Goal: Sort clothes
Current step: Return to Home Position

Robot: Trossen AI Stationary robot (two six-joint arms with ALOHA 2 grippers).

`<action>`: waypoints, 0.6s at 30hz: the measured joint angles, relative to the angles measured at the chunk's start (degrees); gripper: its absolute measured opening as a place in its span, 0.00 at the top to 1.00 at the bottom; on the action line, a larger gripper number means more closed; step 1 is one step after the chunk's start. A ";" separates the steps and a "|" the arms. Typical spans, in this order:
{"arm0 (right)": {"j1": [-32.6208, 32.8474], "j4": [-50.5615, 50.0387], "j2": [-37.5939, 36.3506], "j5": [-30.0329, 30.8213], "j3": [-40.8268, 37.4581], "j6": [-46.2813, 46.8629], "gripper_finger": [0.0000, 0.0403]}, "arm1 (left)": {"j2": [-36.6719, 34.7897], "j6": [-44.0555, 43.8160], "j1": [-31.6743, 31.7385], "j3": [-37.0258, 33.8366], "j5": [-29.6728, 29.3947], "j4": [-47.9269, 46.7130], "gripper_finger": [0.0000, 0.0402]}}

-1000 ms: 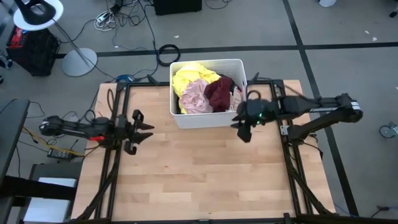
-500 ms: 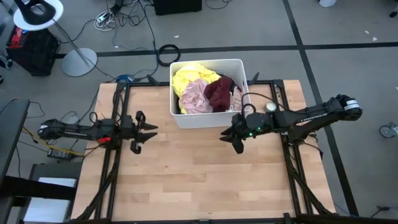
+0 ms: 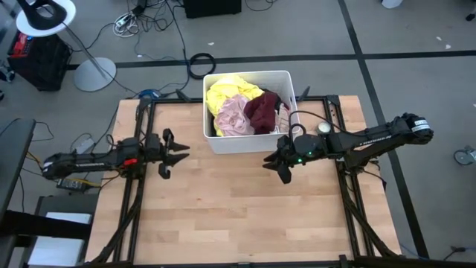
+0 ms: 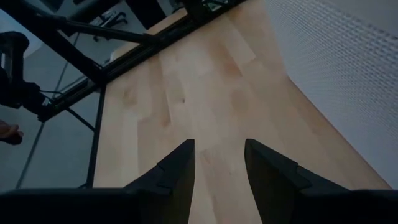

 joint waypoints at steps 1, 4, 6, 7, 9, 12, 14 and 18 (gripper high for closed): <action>0.00 -0.30 0.00 0.00 0.00 -0.09 0.65 | 0.00 -0.43 0.41 0.00 1.37 -1.31 0.66; 0.00 -0.81 0.00 0.01 0.00 -0.11 0.65 | 0.04 -1.78 1.07 0.00 4.68 -4.09 0.66; 0.00 -1.11 0.00 0.02 0.00 -0.10 0.65 | -0.05 -1.50 1.09 0.00 6.75 -3.71 0.66; 0.00 -1.28 0.00 0.02 0.00 -0.10 0.65 | -0.32 -1.26 1.09 0.04 7.75 -3.70 0.66; 0.00 -1.34 0.00 0.00 0.00 0.08 0.65 | -1.19 -1.31 1.08 0.17 8.89 -5.34 0.66; 0.00 -1.36 0.00 0.02 0.00 0.71 0.65 | -3.86 -2.82 1.09 0.22 9.24 -10.76 0.66; 0.09 -1.38 0.00 0.02 0.00 0.79 0.65 | -6.62 -3.85 1.07 0.22 9.31 -14.59 0.66; 0.65 -1.49 0.00 0.02 0.00 0.81 0.65 | -13.31 -3.89 1.07 0.33 8.34 -18.41 0.66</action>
